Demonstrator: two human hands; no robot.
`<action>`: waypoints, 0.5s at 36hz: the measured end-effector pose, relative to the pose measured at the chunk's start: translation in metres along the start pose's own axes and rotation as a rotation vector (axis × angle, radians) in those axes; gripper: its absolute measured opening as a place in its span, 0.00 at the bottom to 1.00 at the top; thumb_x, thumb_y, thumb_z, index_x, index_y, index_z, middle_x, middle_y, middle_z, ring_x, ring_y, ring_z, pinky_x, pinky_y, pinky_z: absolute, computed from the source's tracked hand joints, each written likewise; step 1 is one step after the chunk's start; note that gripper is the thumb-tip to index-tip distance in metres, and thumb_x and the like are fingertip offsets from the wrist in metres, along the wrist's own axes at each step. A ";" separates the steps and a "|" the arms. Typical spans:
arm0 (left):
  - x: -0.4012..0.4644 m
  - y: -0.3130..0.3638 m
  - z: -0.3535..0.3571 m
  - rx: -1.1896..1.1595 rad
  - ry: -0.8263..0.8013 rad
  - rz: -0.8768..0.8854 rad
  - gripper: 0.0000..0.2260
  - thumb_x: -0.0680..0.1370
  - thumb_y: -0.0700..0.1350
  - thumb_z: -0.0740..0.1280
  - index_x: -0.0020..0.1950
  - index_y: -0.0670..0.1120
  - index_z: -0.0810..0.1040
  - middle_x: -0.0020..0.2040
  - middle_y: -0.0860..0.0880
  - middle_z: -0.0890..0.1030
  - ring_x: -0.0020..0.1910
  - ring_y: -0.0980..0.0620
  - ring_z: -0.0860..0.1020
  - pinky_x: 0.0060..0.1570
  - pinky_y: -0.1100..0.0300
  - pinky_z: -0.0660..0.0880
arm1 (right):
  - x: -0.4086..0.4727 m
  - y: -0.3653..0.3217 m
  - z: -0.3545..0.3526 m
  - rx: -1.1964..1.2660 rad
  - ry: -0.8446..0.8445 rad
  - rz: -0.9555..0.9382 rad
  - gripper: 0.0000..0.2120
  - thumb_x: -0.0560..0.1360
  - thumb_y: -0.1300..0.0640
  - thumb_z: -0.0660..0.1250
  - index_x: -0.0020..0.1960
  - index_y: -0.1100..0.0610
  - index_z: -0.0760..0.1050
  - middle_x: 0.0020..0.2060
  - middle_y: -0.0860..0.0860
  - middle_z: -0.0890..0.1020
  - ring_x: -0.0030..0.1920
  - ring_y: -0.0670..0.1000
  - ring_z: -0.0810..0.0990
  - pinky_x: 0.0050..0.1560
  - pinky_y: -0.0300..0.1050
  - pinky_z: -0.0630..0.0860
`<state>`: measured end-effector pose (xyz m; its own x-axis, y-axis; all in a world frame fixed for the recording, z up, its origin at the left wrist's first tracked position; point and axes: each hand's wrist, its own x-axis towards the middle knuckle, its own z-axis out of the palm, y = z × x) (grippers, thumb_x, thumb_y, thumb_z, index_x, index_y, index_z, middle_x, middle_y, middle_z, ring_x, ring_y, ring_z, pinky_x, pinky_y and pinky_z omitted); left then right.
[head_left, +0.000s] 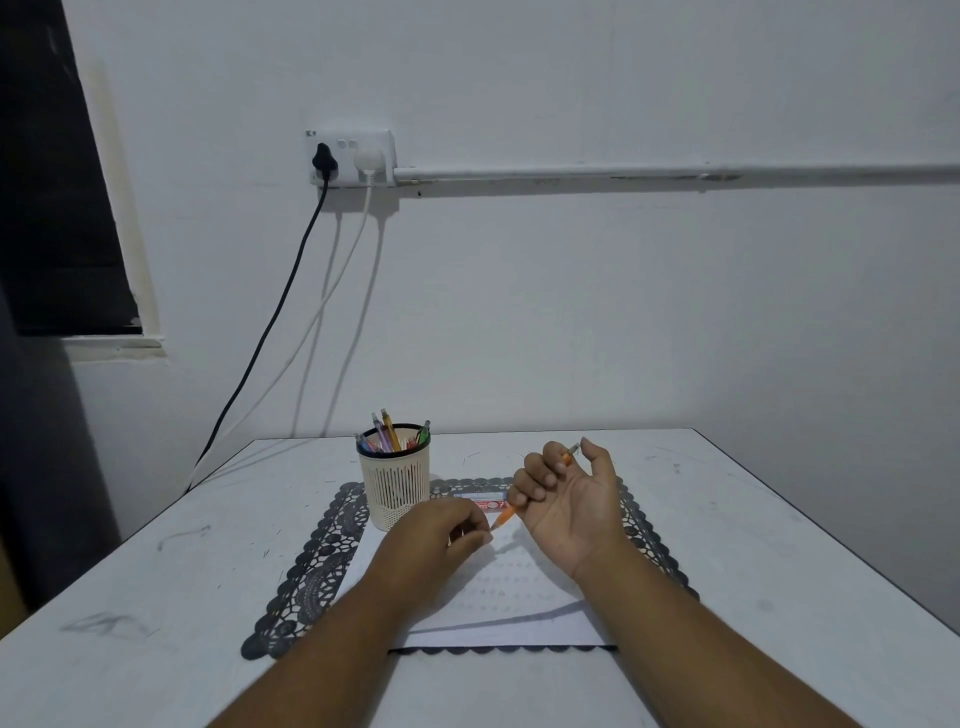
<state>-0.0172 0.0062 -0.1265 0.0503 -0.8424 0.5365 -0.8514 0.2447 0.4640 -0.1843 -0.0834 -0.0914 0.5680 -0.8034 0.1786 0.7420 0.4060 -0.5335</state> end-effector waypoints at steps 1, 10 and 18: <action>0.000 0.000 0.000 0.001 0.003 -0.001 0.06 0.78 0.48 0.71 0.42 0.56 0.79 0.39 0.58 0.79 0.42 0.54 0.77 0.41 0.56 0.74 | 0.000 0.000 0.000 -0.001 0.002 -0.001 0.20 0.80 0.45 0.55 0.33 0.55 0.63 0.30 0.51 0.61 0.31 0.51 0.58 0.34 0.47 0.61; 0.003 -0.003 -0.001 0.021 0.021 0.020 0.06 0.78 0.48 0.70 0.43 0.58 0.79 0.38 0.59 0.79 0.41 0.55 0.77 0.40 0.55 0.75 | 0.000 0.000 0.002 -0.031 -0.003 -0.027 0.17 0.77 0.49 0.61 0.33 0.54 0.64 0.30 0.51 0.63 0.30 0.51 0.62 0.37 0.47 0.65; 0.003 -0.005 -0.002 0.026 0.056 0.021 0.05 0.79 0.47 0.71 0.45 0.56 0.79 0.40 0.58 0.79 0.42 0.56 0.77 0.42 0.55 0.75 | 0.001 0.001 0.000 -0.123 0.004 -0.040 0.15 0.78 0.51 0.61 0.34 0.55 0.68 0.32 0.55 0.72 0.36 0.56 0.72 0.46 0.53 0.73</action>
<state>-0.0123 0.0036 -0.1262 0.0608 -0.8092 0.5844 -0.8658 0.2486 0.4343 -0.1829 -0.0842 -0.0912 0.5372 -0.8197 0.1987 0.7145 0.3172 -0.6236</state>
